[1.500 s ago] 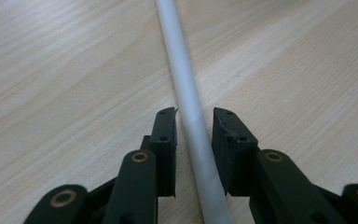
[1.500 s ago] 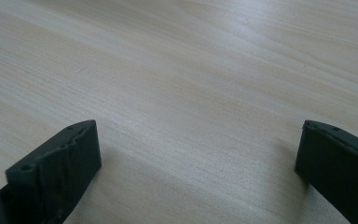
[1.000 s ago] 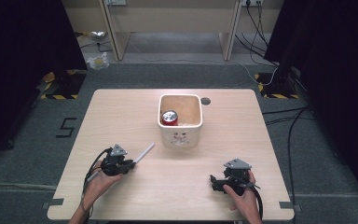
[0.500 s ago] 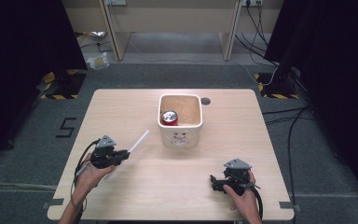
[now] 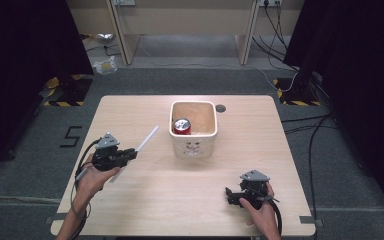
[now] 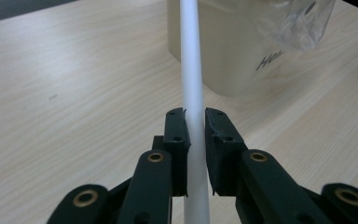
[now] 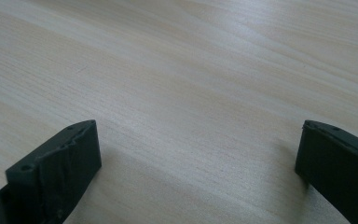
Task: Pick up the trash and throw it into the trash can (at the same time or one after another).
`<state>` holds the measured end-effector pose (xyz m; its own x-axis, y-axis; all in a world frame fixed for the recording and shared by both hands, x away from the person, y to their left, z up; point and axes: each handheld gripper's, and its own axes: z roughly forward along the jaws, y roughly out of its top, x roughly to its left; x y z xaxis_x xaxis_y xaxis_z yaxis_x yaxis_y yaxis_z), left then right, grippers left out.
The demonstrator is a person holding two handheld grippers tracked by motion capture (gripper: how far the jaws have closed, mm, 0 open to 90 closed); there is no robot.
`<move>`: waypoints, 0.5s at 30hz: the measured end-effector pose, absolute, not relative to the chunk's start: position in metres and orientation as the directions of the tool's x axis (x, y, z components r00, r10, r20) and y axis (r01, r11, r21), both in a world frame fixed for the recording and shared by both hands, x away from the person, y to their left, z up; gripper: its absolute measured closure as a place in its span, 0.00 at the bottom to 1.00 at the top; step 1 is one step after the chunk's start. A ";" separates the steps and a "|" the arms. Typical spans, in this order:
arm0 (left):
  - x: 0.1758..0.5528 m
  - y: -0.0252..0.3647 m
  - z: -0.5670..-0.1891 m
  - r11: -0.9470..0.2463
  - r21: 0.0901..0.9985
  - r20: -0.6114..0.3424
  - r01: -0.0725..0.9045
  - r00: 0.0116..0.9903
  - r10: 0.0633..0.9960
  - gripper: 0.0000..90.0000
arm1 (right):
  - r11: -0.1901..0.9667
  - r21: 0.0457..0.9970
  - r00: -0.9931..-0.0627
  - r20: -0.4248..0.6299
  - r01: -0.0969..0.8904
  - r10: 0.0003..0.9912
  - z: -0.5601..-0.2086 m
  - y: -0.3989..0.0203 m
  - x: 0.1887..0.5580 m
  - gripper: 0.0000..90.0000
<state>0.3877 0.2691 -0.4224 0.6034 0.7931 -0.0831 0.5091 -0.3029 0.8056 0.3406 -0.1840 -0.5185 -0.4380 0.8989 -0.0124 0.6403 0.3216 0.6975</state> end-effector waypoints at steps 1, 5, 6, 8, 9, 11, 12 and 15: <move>0.389 0.268 -0.416 -0.303 0.812 -0.076 0.498 0.606 0.792 0.88 | 0.322 0.697 -0.438 -0.012 0.640 0.899 -0.519 -0.184 0.341 0.00; 0.391 0.266 -0.402 -0.308 0.825 -0.066 0.474 0.622 0.780 0.88 | 0.322 0.697 -0.438 -0.012 0.640 0.899 -0.518 -0.184 0.341 0.00; 0.392 0.264 -0.399 -0.310 0.828 -0.062 0.468 0.625 0.779 0.88 | 0.322 0.697 -0.438 -0.012 0.641 0.899 -0.519 -0.184 0.341 0.00; 0.394 0.262 -0.394 -0.310 0.833 -0.058 0.458 0.630 0.775 0.88 | 0.321 0.697 -0.438 -0.012 0.641 0.899 -0.519 -0.184 0.341 0.00; 0.395 0.260 -0.391 -0.311 0.835 -0.057 0.454 0.634 0.771 0.88 | 0.322 0.697 -0.438 -0.012 0.641 0.899 -0.519 -0.184 0.341 0.00; 0.397 0.258 -0.388 -0.311 0.838 -0.058 0.449 0.639 0.767 0.88 | 0.322 0.697 -0.438 -0.013 0.640 0.899 -0.519 -0.184 0.341 0.00; 0.398 0.257 -0.385 -0.311 0.840 -0.057 0.445 0.643 0.764 0.88 | 0.322 0.697 -0.438 -0.012 0.641 0.899 -0.519 -0.184 0.341 0.00; 0.401 0.251 -0.378 -0.313 0.847 -0.051 0.429 0.653 0.756 0.88 | 0.322 0.697 -0.438 -0.012 0.640 0.899 -0.519 -0.184 0.341 0.00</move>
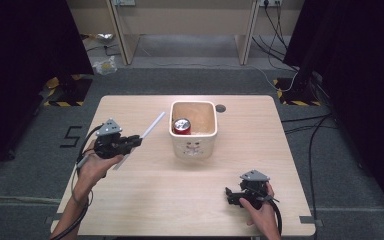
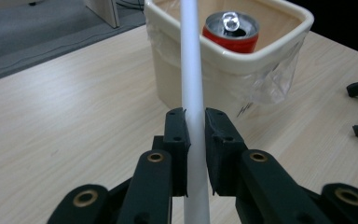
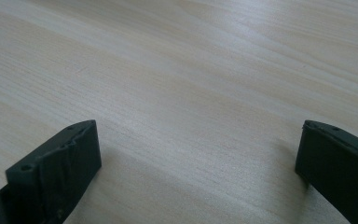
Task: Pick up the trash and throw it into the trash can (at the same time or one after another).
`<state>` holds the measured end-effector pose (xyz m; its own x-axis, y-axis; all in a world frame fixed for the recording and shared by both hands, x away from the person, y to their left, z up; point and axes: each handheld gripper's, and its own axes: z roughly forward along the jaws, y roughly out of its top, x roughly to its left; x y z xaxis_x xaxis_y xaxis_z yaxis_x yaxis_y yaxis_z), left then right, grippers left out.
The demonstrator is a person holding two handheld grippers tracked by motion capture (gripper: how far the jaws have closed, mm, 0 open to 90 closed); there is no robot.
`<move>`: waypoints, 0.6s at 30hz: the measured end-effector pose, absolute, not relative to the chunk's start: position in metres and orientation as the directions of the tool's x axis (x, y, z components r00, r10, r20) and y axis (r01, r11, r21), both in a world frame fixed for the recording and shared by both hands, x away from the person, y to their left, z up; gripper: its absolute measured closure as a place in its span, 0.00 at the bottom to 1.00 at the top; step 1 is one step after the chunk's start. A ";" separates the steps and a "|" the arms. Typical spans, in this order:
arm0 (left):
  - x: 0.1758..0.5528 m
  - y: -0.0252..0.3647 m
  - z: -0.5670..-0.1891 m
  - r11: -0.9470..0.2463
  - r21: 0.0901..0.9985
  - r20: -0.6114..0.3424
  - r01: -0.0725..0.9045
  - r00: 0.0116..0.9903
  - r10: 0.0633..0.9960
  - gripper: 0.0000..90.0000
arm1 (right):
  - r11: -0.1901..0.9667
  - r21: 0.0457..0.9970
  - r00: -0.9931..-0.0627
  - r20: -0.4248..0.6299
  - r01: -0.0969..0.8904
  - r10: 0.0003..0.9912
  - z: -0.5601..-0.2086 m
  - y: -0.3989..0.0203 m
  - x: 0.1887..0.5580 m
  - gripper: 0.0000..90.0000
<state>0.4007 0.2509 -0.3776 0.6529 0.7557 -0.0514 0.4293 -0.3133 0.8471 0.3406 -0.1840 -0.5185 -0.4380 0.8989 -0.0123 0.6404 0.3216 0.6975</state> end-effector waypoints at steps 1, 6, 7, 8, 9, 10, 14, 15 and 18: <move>0.401 0.249 -0.376 -0.315 0.848 -0.050 0.426 0.656 0.753 0.88 | 0.322 0.697 -0.438 -0.012 0.640 0.899 -0.519 -0.184 0.341 0.00; 0.409 0.232 -0.364 -0.346 0.848 -0.024 0.402 0.681 0.732 0.88 | 0.321 0.698 -0.438 -0.011 0.641 0.899 -0.519 -0.184 0.341 0.00; 0.410 0.229 -0.363 -0.353 0.846 -0.019 0.399 0.685 0.729 0.88 | 0.320 0.698 -0.438 -0.011 0.641 0.899 -0.519 -0.184 0.341 0.00; 0.410 0.229 -0.363 -0.353 0.846 -0.019 0.399 0.685 0.729 0.88 | 0.320 0.698 -0.438 -0.010 0.641 0.899 -0.519 -0.184 0.341 0.00; 0.412 0.227 -0.361 -0.360 0.845 -0.014 0.396 0.688 0.726 0.88 | 0.320 0.698 -0.438 -0.010 0.641 0.899 -0.519 -0.184 0.341 0.00; 0.413 0.223 -0.360 -0.364 0.845 -0.011 0.393 0.692 0.722 0.88 | 0.321 0.698 -0.438 -0.011 0.641 0.899 -0.518 -0.184 0.341 0.00; 0.419 0.209 -0.356 -0.382 0.840 -0.008 0.387 0.711 0.703 0.88 | 0.320 0.698 -0.438 -0.011 0.641 0.899 -0.518 -0.184 0.341 0.00; 0.421 0.206 -0.355 -0.387 0.838 -0.005 0.384 0.715 0.699 0.88 | 0.320 0.698 -0.438 -0.011 0.640 0.899 -0.519 -0.184 0.341 0.00; 0.425 0.195 -0.353 -0.404 0.831 -0.005 0.383 0.730 0.683 0.88 | 0.320 0.697 -0.438 -0.011 0.641 0.899 -0.518 -0.184 0.341 0.00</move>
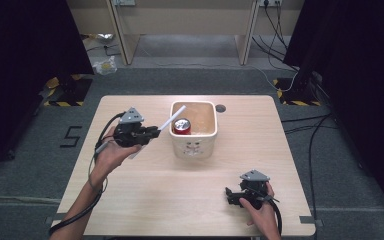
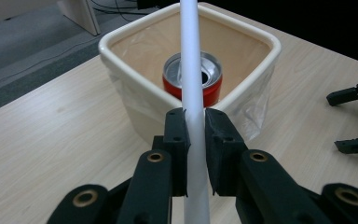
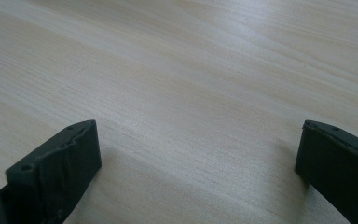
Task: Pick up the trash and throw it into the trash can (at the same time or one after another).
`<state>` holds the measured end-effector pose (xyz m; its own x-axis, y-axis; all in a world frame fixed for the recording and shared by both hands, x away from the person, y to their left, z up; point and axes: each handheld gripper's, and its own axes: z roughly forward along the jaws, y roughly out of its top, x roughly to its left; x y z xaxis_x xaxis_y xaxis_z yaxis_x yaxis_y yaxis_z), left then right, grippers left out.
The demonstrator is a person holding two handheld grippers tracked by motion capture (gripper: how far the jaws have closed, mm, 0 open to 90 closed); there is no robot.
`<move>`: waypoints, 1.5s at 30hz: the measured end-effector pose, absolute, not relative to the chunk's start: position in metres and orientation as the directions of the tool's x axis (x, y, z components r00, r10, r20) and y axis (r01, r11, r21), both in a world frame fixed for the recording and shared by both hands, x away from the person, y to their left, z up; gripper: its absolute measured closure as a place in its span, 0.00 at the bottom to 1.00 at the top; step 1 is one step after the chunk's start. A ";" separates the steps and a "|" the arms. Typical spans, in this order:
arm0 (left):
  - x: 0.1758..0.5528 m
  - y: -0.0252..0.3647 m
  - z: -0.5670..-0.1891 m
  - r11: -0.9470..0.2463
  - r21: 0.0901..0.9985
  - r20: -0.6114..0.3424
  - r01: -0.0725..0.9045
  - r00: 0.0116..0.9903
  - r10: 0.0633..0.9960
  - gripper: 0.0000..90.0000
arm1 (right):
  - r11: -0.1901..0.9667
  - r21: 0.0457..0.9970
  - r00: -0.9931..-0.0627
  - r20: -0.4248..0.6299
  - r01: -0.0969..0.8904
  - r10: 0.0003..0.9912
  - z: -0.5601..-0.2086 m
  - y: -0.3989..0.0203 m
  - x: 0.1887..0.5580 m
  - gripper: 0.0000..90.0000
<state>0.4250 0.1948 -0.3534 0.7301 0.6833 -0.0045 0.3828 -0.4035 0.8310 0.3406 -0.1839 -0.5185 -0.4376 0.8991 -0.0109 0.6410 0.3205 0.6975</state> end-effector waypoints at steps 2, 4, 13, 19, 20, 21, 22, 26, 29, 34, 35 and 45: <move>0.428 0.187 -0.352 -0.413 0.828 -0.002 0.380 0.737 0.675 0.88 | 0.321 0.697 -0.438 -0.012 0.641 0.899 -0.518 -0.184 0.341 0.00; 0.430 0.180 -0.351 -0.423 0.823 0.000 0.379 0.745 0.667 0.88 | 0.322 0.699 -0.439 -0.013 0.639 0.898 -0.519 -0.184 0.341 0.00; 0.439 0.153 -0.348 -0.464 0.802 0.006 0.376 0.771 0.636 0.88 | 0.322 0.699 -0.439 -0.012 0.639 0.898 -0.519 -0.184 0.341 0.00; 0.448 0.139 -0.350 -0.479 0.788 0.003 0.386 0.776 0.631 0.88 | 0.322 0.699 -0.440 -0.013 0.638 0.898 -0.519 -0.184 0.341 0.00; 0.449 0.137 -0.350 -0.480 0.787 0.003 0.387 0.776 0.631 0.88 | 0.323 0.699 -0.440 -0.013 0.638 0.898 -0.519 -0.184 0.341 0.00; 0.450 0.135 -0.350 -0.482 0.785 0.003 0.389 0.777 0.630 0.88 | 0.323 0.699 -0.440 -0.013 0.638 0.898 -0.519 -0.184 0.341 0.00; 0.451 0.132 -0.350 -0.485 0.783 0.003 0.390 0.777 0.629 0.88 | 0.323 0.699 -0.440 -0.013 0.638 0.898 -0.519 -0.184 0.341 0.00; 0.455 0.124 -0.352 -0.493 0.774 0.002 0.397 0.778 0.629 0.88 | 0.323 0.700 -0.440 -0.014 0.637 0.898 -0.519 -0.184 0.341 0.00; 0.456 0.120 -0.353 -0.500 0.769 0.005 0.400 0.777 0.629 0.88 | 0.322 0.699 -0.439 -0.012 0.638 0.898 -0.519 -0.184 0.341 0.00; 0.461 0.117 -0.356 -0.503 0.761 0.008 0.410 0.769 0.639 0.88 | 0.322 0.699 -0.440 -0.012 0.638 0.898 -0.519 -0.184 0.341 0.00; 0.461 0.116 -0.356 -0.503 0.760 0.006 0.413 0.769 0.640 0.88 | 0.322 0.699 -0.440 -0.012 0.639 0.898 -0.519 -0.184 0.341 0.00; 0.466 0.108 -0.358 -0.516 0.745 0.020 0.422 0.759 0.651 0.88 | 0.322 0.699 -0.439 -0.012 0.638 0.898 -0.519 -0.184 0.341 0.00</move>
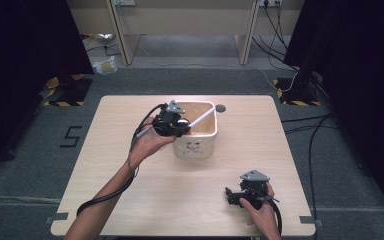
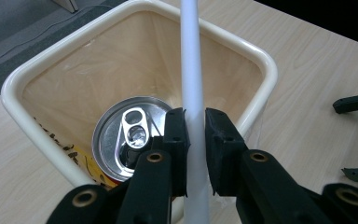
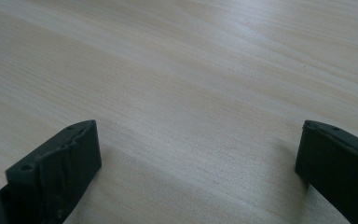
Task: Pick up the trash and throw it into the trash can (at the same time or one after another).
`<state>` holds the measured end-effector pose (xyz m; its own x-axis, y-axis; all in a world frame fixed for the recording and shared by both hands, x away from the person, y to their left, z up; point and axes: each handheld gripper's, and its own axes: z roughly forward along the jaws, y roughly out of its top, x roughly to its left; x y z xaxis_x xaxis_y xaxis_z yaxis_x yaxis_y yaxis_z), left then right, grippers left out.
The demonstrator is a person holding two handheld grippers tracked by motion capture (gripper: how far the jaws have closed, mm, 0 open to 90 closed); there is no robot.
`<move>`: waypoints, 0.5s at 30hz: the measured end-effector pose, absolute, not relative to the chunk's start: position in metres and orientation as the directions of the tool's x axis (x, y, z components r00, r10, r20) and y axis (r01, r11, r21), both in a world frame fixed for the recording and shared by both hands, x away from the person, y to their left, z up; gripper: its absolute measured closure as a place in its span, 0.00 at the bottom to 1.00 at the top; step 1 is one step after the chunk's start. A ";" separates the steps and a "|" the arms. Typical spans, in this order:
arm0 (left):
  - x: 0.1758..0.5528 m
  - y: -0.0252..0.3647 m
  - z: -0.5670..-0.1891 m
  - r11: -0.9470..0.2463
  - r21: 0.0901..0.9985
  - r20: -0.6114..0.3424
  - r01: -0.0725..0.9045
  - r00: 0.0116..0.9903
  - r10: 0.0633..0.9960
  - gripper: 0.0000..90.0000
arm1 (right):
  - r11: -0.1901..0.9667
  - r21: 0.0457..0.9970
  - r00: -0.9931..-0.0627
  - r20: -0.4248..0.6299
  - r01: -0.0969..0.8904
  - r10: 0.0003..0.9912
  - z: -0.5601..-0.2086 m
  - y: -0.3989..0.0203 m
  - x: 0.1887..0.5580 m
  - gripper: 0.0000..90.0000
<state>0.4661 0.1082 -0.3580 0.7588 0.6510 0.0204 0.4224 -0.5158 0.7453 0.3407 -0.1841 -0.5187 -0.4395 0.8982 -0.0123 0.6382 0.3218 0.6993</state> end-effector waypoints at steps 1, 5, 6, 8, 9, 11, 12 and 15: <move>0.466 0.108 -0.358 -0.516 0.745 0.020 0.422 0.759 0.651 0.88 | 0.322 0.699 -0.439 -0.012 0.638 0.898 -0.519 -0.184 0.341 0.00; 0.466 0.107 -0.358 -0.520 0.741 0.031 0.424 0.753 0.657 0.88 | 0.322 0.699 -0.440 -0.012 0.639 0.898 -0.519 -0.184 0.341 0.00; 0.467 0.106 -0.358 -0.525 0.738 0.040 0.423 0.750 0.660 0.88 | 0.322 0.699 -0.439 -0.013 0.639 0.898 -0.519 -0.184 0.341 0.00; 0.467 0.106 -0.358 -0.527 0.737 0.041 0.423 0.750 0.660 0.87 | 0.322 0.699 -0.439 -0.012 0.638 0.898 -0.519 -0.184 0.341 0.00; 0.467 0.105 -0.358 -0.528 0.736 0.041 0.424 0.750 0.660 0.87 | 0.322 0.699 -0.439 -0.012 0.638 0.898 -0.519 -0.184 0.341 0.00; 0.468 0.105 -0.358 -0.529 0.734 0.041 0.427 0.749 0.662 0.87 | 0.323 0.699 -0.440 -0.013 0.638 0.898 -0.519 -0.184 0.341 0.00; 0.468 0.104 -0.358 -0.530 0.733 0.043 0.427 0.749 0.662 0.87 | 0.324 0.698 -0.442 -0.012 0.638 0.897 -0.519 -0.184 0.341 0.00; 0.469 0.103 -0.358 -0.533 0.730 0.047 0.429 0.746 0.664 0.87 | 0.325 0.698 -0.446 -0.008 0.638 0.895 -0.519 -0.184 0.340 0.00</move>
